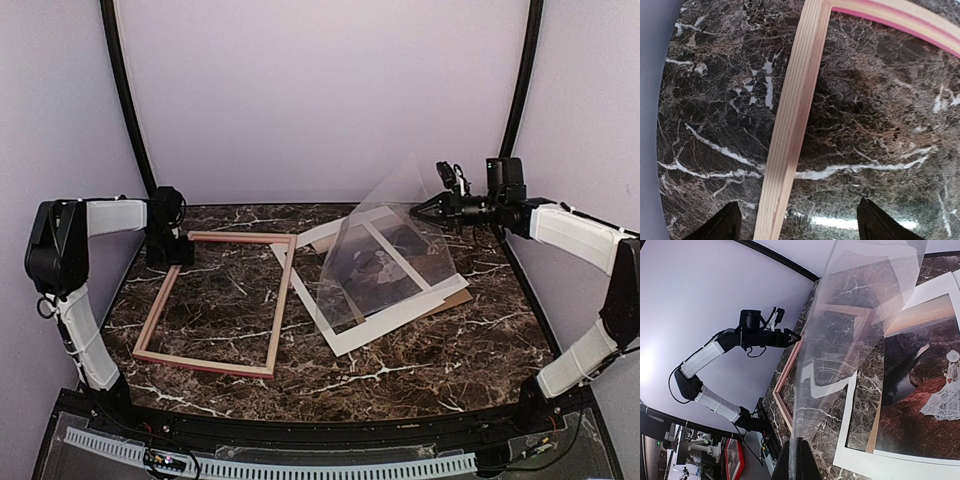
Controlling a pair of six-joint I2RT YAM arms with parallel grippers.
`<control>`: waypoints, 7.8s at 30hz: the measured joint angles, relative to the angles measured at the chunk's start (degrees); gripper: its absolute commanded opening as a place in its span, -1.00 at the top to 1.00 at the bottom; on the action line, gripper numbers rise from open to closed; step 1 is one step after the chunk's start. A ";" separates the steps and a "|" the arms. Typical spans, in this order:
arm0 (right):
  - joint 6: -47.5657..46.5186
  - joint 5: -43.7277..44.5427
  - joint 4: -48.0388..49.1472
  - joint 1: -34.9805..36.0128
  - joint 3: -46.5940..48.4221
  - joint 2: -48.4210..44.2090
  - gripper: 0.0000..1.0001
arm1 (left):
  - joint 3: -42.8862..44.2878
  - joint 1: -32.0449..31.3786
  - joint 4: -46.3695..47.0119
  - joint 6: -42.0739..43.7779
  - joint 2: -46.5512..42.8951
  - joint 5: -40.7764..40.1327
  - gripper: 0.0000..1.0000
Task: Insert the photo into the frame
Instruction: Move the frame body to the center of the board, then place the glass panel at the frame body.
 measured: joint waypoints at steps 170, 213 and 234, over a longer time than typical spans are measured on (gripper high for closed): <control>7.39 23.19 4.26 23.23 4.24 26.12 0.36 | -18.16 -19.17 13.35 -14.23 -12.39 5.90 -0.28; 3.02 30.21 -2.25 26.58 5.31 26.16 -0.02 | -16.52 -21.70 13.79 -14.03 -5.18 5.44 0.56; -1.99 38.45 -11.41 27.56 8.41 26.16 -0.25 | -13.57 -21.70 11.28 -10.12 -4.76 4.00 0.51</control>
